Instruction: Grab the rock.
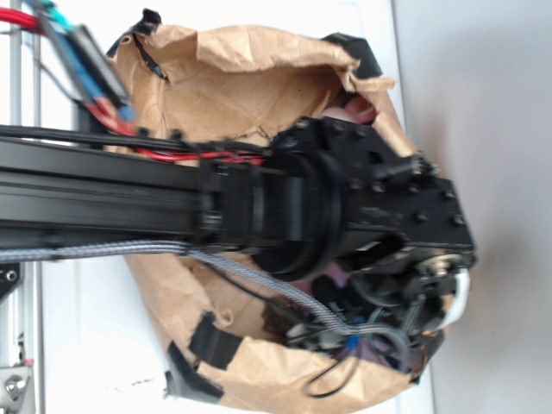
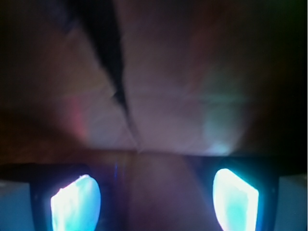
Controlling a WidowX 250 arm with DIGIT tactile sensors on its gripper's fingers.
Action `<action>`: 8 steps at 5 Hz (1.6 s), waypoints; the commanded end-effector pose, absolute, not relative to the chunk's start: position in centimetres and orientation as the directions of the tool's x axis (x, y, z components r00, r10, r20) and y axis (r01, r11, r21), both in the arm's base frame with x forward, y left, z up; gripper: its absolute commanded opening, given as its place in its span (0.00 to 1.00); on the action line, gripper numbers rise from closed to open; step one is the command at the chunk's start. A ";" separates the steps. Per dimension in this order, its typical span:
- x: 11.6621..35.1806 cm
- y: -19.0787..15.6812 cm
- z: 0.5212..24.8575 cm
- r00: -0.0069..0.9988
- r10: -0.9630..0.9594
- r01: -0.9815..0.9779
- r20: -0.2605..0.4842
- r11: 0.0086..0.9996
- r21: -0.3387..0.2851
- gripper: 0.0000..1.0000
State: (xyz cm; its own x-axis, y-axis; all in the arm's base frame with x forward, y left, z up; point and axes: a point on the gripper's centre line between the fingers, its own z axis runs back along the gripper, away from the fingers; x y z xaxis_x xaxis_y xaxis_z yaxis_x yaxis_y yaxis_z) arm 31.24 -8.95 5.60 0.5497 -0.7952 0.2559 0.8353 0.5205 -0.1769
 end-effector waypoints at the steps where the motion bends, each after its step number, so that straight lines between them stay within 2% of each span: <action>1: 29.5 -6.1 8.8 0.492 -0.798 0.864 0.347 0.496 -0.086 1.00; 2: 28.8 -5.8 8.3 0.476 -0.805 0.873 0.354 0.482 -0.075 1.00; 3: 28.1 -6.4 7.0 0.405 -0.822 0.902 0.401 0.431 -0.028 1.00; 4: 27.7 -7.3 5.8 0.366 -0.835 0.919 0.411 0.395 -0.017 1.00; 5: 27.9 -8.6 5.1 0.351 -0.837 0.921 0.421 0.389 0.007 1.00; 7: 28.9 -10.6 3.6 0.369 -0.839 0.916 0.399 0.402 -0.002 1.00; 8: 30.3 -11.2 3.1 0.394 -0.831 0.905 0.393 0.425 -0.008 0.00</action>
State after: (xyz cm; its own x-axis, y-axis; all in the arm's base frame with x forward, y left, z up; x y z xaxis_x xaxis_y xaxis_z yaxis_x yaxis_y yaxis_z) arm 29.94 -10.17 2.54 0.4277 -0.8211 0.3780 0.8927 0.4494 -0.0340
